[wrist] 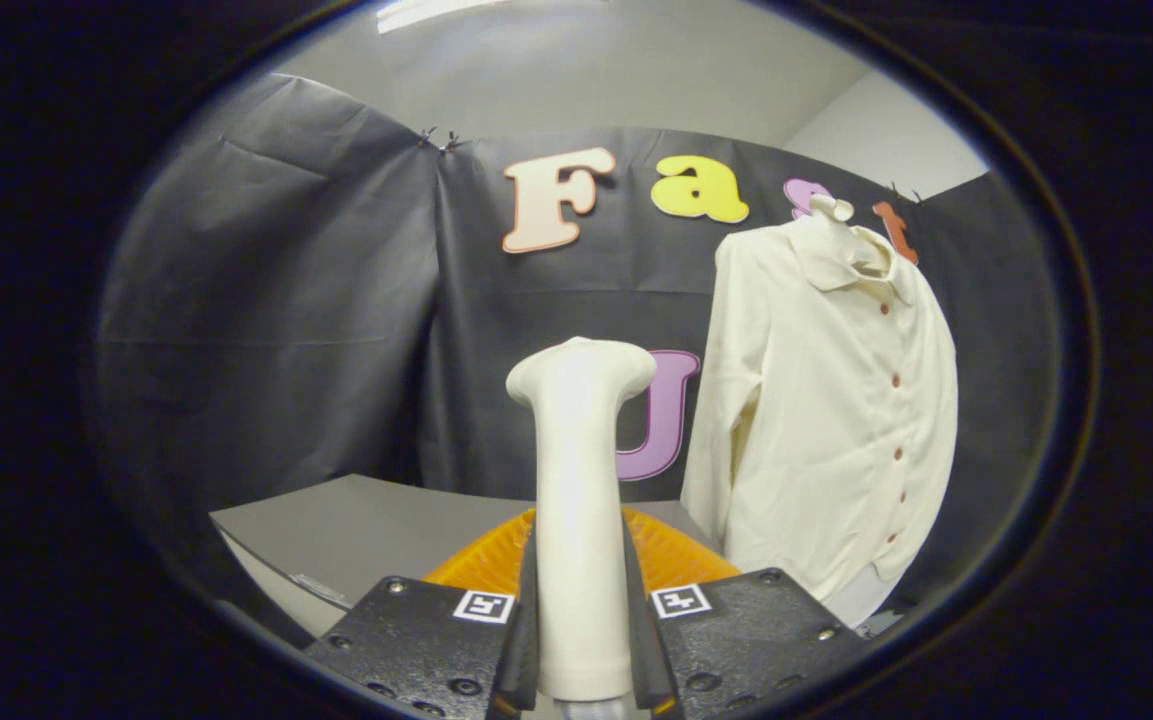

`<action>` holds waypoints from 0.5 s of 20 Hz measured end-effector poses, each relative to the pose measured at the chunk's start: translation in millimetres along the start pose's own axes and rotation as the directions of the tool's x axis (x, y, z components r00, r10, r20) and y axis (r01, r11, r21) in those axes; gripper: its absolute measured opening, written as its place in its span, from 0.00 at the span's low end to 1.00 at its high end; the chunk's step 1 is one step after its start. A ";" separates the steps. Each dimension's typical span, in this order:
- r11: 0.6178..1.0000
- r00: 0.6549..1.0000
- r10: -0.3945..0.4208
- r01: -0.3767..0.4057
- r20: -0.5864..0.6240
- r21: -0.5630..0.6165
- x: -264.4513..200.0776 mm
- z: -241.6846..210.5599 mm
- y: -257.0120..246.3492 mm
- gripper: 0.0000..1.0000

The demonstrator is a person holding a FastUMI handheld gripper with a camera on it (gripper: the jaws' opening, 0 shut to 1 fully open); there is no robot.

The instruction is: Iron the clothes twice with a garment steamer, once on the left side and once on the right side.

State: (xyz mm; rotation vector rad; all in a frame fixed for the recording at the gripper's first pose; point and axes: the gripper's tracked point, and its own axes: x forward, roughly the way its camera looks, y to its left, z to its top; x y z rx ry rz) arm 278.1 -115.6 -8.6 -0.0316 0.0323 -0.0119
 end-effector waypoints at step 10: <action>0.997 0.992 -0.076 0.075 0.097 0.018 3.9 48.2 -101.7 0.35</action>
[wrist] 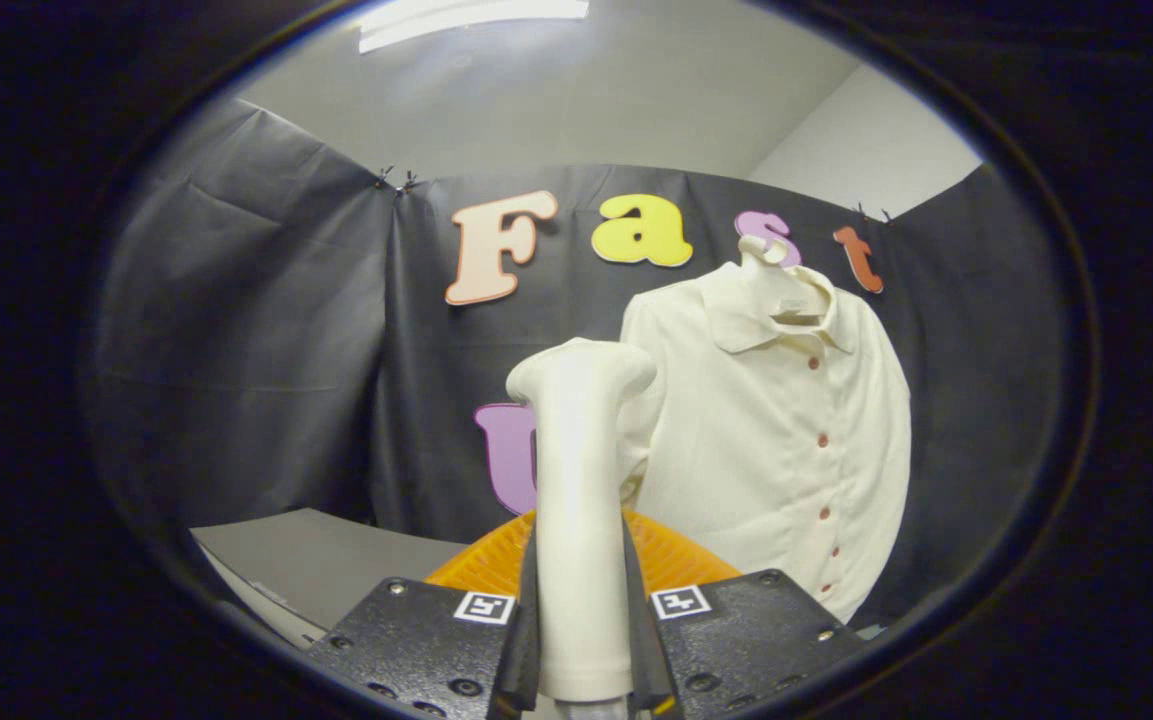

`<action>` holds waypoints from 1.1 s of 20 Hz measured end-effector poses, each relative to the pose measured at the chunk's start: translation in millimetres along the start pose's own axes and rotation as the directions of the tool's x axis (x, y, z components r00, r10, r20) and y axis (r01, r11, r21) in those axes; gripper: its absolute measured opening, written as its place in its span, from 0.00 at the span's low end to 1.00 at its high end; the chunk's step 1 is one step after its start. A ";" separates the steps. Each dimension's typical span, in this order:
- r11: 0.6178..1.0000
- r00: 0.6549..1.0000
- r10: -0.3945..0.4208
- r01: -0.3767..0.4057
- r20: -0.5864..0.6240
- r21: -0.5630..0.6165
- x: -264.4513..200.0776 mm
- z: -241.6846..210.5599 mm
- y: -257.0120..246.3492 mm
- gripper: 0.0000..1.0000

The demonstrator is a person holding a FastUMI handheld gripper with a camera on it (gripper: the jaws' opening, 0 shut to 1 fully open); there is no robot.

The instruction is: Iron the clothes twice with a garment steamer, once on the left side and once on the right side.

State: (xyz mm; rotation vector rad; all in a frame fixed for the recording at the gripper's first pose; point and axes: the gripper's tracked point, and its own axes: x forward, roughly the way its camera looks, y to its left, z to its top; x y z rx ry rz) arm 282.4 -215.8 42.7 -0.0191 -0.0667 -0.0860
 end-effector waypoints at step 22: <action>0.988 0.999 -0.046 0.046 -0.006 0.145 36.2 -44.5 -106.7 0.35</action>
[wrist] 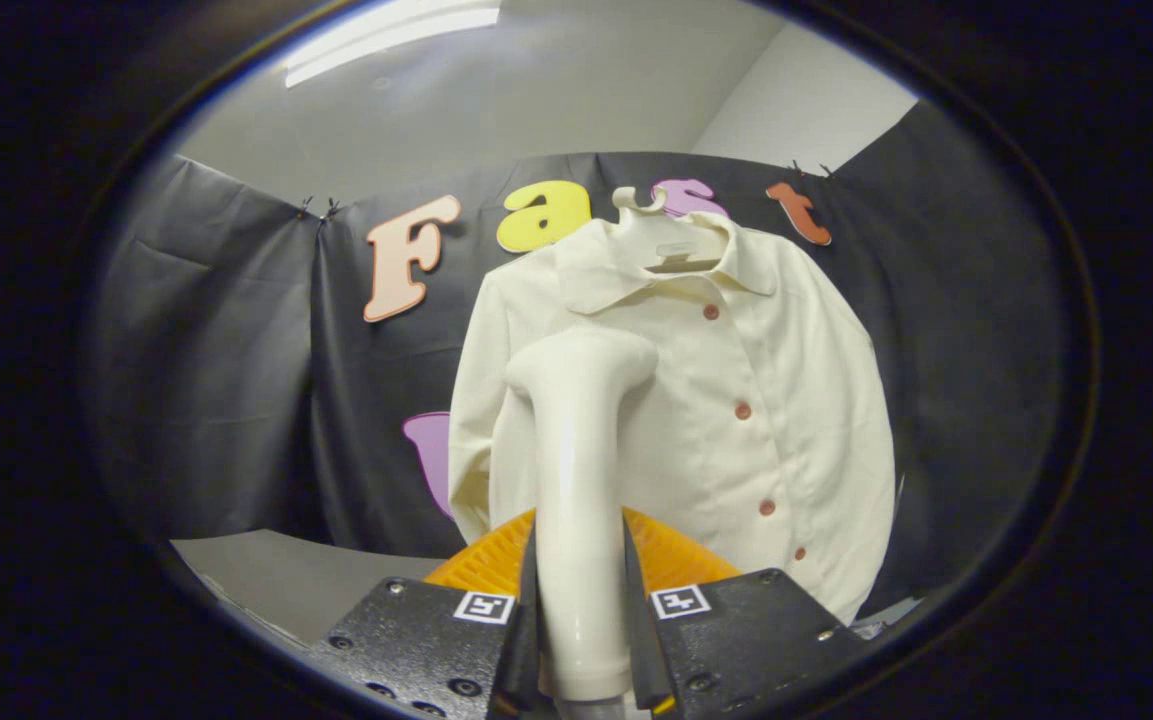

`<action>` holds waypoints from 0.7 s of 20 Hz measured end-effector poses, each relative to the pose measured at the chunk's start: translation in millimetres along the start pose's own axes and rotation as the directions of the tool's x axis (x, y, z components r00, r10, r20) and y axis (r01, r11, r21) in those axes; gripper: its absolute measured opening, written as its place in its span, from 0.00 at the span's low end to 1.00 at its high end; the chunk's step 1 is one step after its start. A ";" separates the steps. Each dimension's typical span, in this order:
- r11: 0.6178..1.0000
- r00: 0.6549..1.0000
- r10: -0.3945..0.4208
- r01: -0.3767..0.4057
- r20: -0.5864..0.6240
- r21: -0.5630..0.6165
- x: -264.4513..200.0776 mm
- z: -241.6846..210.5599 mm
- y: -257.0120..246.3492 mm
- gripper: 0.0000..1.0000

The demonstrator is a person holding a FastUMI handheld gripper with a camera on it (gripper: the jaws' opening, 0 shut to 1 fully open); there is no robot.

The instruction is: Iron the clothes twice with a garment steamer, once on the left side and once on the right side.

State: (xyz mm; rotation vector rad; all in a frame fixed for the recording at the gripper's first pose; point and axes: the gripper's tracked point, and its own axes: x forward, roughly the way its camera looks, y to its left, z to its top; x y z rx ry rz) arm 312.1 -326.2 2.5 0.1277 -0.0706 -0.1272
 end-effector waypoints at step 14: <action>0.998 0.994 0.005 0.003 -0.111 0.070 -35.6 -92.4 -29.7 0.35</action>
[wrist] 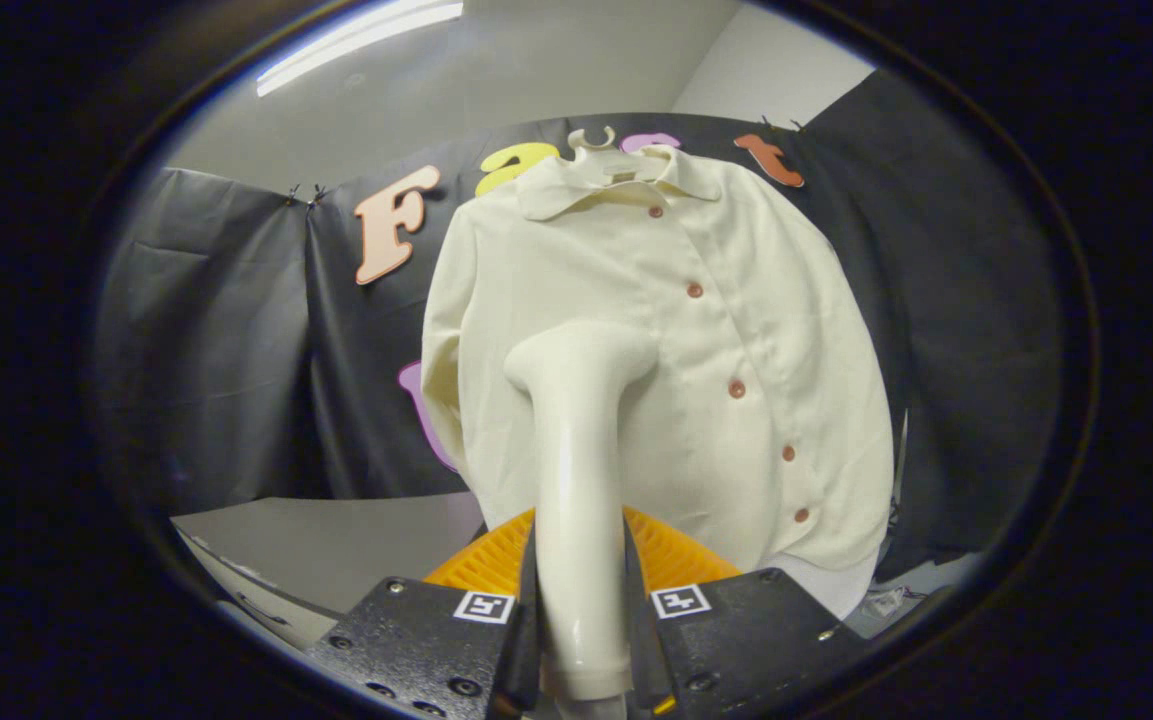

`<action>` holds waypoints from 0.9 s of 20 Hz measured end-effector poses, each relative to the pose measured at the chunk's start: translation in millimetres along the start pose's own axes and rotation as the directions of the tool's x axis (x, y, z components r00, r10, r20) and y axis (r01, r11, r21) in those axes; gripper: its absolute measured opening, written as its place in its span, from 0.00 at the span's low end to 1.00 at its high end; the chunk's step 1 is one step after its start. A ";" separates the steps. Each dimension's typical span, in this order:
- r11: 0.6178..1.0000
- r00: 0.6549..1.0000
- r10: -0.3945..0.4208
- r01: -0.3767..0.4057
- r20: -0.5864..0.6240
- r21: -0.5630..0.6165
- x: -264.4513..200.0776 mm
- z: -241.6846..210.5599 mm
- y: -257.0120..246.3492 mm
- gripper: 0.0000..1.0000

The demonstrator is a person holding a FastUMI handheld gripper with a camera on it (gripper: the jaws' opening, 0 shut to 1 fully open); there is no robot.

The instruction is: Iron the clothes twice with a garment steamer, once on the left side and once on the right side.

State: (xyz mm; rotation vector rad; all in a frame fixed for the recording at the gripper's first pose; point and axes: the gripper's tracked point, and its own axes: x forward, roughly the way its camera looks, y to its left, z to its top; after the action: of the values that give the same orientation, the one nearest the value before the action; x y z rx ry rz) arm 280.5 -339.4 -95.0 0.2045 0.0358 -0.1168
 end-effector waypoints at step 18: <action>0.999 0.988 -0.003 0.011 -0.156 0.048 -38.3 -123.1 -39.3 0.36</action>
State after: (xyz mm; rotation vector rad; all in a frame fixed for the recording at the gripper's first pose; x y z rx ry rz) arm 234.8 -348.2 -221.5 0.2622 0.1894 -0.1083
